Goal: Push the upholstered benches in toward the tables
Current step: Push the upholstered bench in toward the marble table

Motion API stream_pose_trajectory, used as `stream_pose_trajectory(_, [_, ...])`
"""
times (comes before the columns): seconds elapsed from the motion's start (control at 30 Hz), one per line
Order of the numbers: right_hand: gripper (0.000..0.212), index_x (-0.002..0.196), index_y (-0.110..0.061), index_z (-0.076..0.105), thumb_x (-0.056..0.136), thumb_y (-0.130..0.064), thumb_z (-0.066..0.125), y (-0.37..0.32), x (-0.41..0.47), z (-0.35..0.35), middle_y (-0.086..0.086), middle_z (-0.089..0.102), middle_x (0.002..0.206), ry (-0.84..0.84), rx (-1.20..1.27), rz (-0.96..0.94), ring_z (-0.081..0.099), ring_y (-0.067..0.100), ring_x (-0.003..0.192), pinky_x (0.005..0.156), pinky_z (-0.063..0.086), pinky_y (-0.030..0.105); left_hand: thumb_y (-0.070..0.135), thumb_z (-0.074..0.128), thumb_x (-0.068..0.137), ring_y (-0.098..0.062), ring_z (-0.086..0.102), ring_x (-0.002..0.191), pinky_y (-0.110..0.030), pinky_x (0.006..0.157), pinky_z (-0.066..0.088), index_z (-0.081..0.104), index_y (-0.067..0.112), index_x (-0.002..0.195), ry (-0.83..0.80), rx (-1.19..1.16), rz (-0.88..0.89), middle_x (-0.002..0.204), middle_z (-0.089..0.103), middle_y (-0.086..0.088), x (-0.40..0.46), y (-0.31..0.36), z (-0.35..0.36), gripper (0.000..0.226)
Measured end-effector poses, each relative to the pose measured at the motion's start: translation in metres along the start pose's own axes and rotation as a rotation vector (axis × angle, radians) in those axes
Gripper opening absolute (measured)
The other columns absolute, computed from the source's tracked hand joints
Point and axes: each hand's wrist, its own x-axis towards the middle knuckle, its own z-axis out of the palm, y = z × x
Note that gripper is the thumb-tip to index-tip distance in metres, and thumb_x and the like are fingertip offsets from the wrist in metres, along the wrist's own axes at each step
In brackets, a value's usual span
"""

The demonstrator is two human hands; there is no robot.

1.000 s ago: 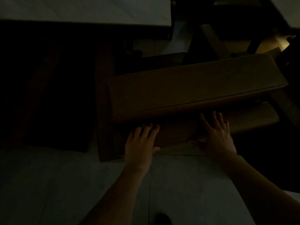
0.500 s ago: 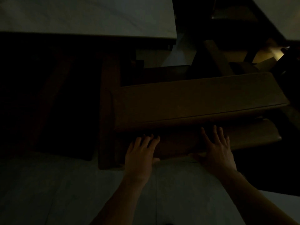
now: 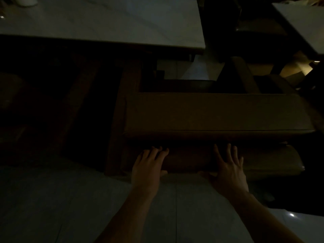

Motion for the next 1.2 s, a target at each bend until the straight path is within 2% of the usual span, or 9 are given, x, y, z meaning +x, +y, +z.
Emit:
stream_pose_trajectory(0.23, [0.109, 0.157, -0.033, -0.012, 0.077, -0.086, 0.039, -0.011, -0.005, 0.011, 0.016, -0.023, 0.163, 0.017, 0.026, -0.010, -0.023, 0.038, 0.149, 0.123, 0.001, 0.059, 0.046, 0.061, 0.089, -0.020, 0.036, 0.133, -0.035, 0.104, 0.033, 0.031, 0.042, 0.146, 0.024, -0.032, -0.019, 0.149, 0.038, 0.011, -0.017, -0.015, -0.004, 0.065])
stream_pose_trajectory(0.43, [0.110, 0.156, -0.035, -0.012, 0.074, -0.090, 0.036, -0.004, -0.002, 0.023, 0.014, -0.023, 0.163, 0.095, 0.071, -0.043, -0.024, 0.036, 0.148, 0.121, -0.005, 0.057, 0.045, 0.058, 0.092, -0.020, 0.034, 0.133, -0.035, 0.105, 0.034, 0.032, 0.040, 0.146, 0.005, -0.019, -0.025, 0.149, 0.037, 0.010, -0.017, -0.013, -0.006, 0.061])
stream_pose_trajectory(0.5, [0.110, 0.156, -0.034, -0.015, 0.076, -0.087, 0.041, -0.003, -0.001, 0.025, 0.015, -0.025, 0.162, 0.077, 0.050, -0.035, -0.025, 0.037, 0.148, 0.121, -0.007, 0.057, 0.045, 0.060, 0.090, -0.022, 0.034, 0.133, -0.036, 0.104, 0.035, 0.032, 0.039, 0.146, 0.001, -0.003, -0.023, 0.149, 0.037, 0.009, -0.015, -0.014, -0.005, 0.063])
stream_pose_trajectory(0.6, [0.110, 0.155, -0.030, -0.019, 0.083, -0.076, 0.052, -0.004, 0.000, 0.016, 0.019, -0.025, 0.162, -0.006, -0.023, -0.022, -0.024, 0.040, 0.148, 0.122, 0.000, 0.060, 0.044, 0.063, 0.089, -0.023, 0.033, 0.133, -0.038, 0.102, 0.038, 0.032, 0.037, 0.146, -0.015, -0.010, -0.008, 0.150, 0.036, 0.007, -0.017, -0.012, -0.009, 0.066])
stream_pose_trajectory(0.77, [0.102, 0.157, -0.033, -0.010, 0.087, -0.068, 0.055, -0.004, -0.018, -0.011, 0.014, -0.013, 0.166, -0.045, 0.066, -0.015, -0.012, 0.034, 0.152, 0.124, 0.005, 0.054, 0.061, 0.059, 0.085, -0.025, 0.025, 0.141, -0.043, 0.112, 0.033, 0.023, 0.034, 0.151, -0.123, -0.075, 0.007, 0.158, 0.025, 0.003, -0.016, -0.010, -0.031, 0.080])
stream_pose_trajectory(1.0, [0.102, 0.156, -0.037, -0.006, 0.087, -0.052, 0.068, -0.003, -0.079, -0.042, 0.010, -0.010, 0.167, -0.016, 0.105, 0.038, -0.010, 0.031, 0.153, 0.124, 0.006, 0.053, 0.075, 0.054, 0.080, -0.024, 0.015, 0.148, -0.047, 0.114, 0.028, 0.013, 0.035, 0.153, -0.099, -0.058, 0.058, 0.162, 0.017, 0.004, -0.035, 0.011, -0.083, 0.093])
stream_pose_trajectory(1.2, [0.099, 0.157, -0.037, -0.001, 0.086, -0.060, 0.062, 0.026, -0.148, -0.097, 0.009, -0.008, 0.167, 0.059, 0.162, 0.100, -0.006, 0.031, 0.154, 0.124, 0.008, 0.054, 0.079, 0.051, 0.078, -0.021, 0.014, 0.148, -0.045, 0.116, 0.021, 0.009, 0.038, 0.153, -0.068, -0.089, 0.151, 0.163, 0.014, 0.007, -0.059, 0.070, -0.141, 0.095])
